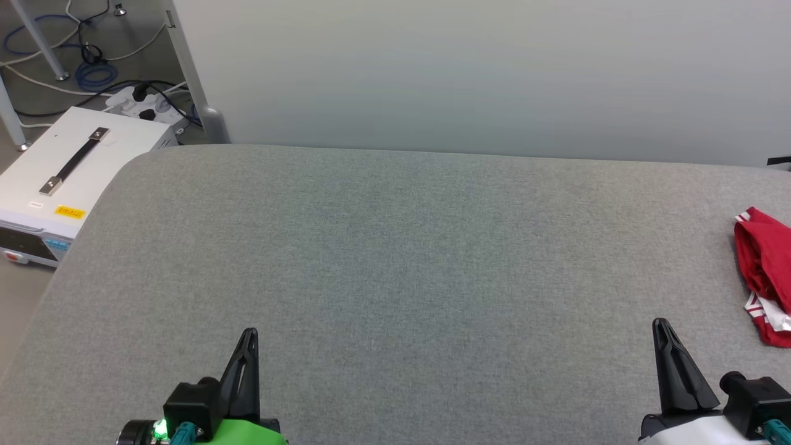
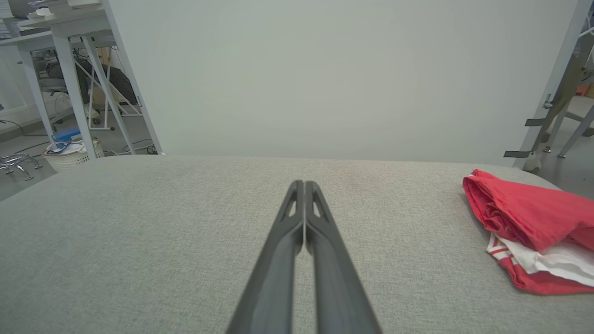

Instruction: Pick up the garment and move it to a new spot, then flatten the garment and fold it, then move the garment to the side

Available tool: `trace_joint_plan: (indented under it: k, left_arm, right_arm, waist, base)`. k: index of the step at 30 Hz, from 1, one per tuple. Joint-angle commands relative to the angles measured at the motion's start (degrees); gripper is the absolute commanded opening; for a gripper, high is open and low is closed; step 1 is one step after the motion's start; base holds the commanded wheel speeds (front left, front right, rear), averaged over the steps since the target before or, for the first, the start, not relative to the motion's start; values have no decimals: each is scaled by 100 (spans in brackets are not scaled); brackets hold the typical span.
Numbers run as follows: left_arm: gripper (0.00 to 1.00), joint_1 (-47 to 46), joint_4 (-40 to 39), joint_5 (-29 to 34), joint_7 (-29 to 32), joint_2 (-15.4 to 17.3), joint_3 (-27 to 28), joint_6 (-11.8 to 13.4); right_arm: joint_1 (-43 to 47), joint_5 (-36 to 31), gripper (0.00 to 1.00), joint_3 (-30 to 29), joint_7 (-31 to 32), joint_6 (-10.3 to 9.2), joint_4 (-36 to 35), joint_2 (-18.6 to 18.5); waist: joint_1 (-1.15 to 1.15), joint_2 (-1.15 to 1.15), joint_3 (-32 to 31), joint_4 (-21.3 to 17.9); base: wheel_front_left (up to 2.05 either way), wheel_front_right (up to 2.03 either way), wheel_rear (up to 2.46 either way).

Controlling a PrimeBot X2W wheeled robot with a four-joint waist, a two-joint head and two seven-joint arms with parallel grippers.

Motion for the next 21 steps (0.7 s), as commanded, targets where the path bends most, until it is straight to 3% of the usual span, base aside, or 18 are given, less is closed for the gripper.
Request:
trace_joint_plan:
  k: [1,21]
  left_arm:
    - [0,-58,-34,39,31,-4,6,27]
    - [0,-167,-108,118,260,-9,36,82]
  right_arm:
    - [-76,-51,0,8,33,0,5,10]
    - [-224,-197,0,29,267,-1,21,34]
  waist:
    - [0,0,3,-6]
    - [0,0,36,-88]
  base:
    - [0,0,0]
    - [0,0,0]
